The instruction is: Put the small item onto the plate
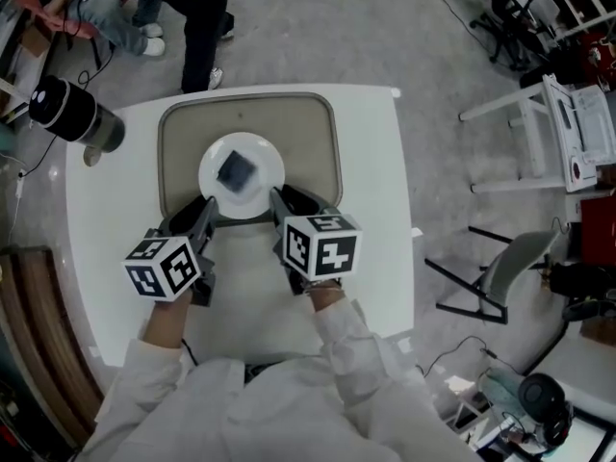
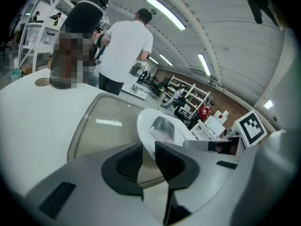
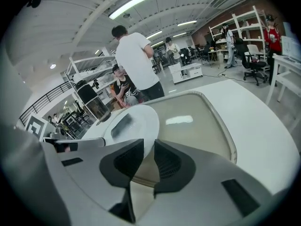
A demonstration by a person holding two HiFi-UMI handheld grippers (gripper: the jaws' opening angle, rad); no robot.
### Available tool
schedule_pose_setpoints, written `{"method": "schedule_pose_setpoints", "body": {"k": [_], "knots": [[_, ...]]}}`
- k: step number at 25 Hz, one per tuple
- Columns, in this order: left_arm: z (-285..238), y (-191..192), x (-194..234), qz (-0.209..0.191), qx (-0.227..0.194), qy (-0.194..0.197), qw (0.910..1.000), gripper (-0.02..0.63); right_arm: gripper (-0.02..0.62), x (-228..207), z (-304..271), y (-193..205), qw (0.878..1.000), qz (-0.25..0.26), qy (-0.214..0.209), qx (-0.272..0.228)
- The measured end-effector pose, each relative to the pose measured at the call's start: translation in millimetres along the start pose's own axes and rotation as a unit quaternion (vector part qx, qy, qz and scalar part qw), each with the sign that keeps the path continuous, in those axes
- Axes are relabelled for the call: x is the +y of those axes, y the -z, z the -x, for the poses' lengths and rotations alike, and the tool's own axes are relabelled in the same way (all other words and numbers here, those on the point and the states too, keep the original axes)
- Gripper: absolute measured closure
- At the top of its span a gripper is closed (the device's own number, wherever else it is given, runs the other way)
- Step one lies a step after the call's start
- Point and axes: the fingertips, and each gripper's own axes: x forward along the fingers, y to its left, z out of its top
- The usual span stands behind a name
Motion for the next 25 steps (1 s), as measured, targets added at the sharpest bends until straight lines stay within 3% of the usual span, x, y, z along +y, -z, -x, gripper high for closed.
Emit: {"method": "schedule_pose_setpoints", "body": {"k": [8, 16, 25], "knots": [[-12, -5, 9, 0.012, -0.018, -0.007, 0.9997, 0.534, 0.517, -8, -22, 3, 1.0, -0.006, 0.01, 0.016], [-17, 1, 15, -0.034, -0.003, -0.044, 0.9984, 0.528, 0.529, -9, -30, 8, 0.998, 0.039, 0.035, 0.031], [-16, 5, 23, -0.055, 0.01, -0.067, 0.9962, 0.526, 0.529, 5, -34, 7, 0.998, 0.055, 0.021, 0.02]]}}
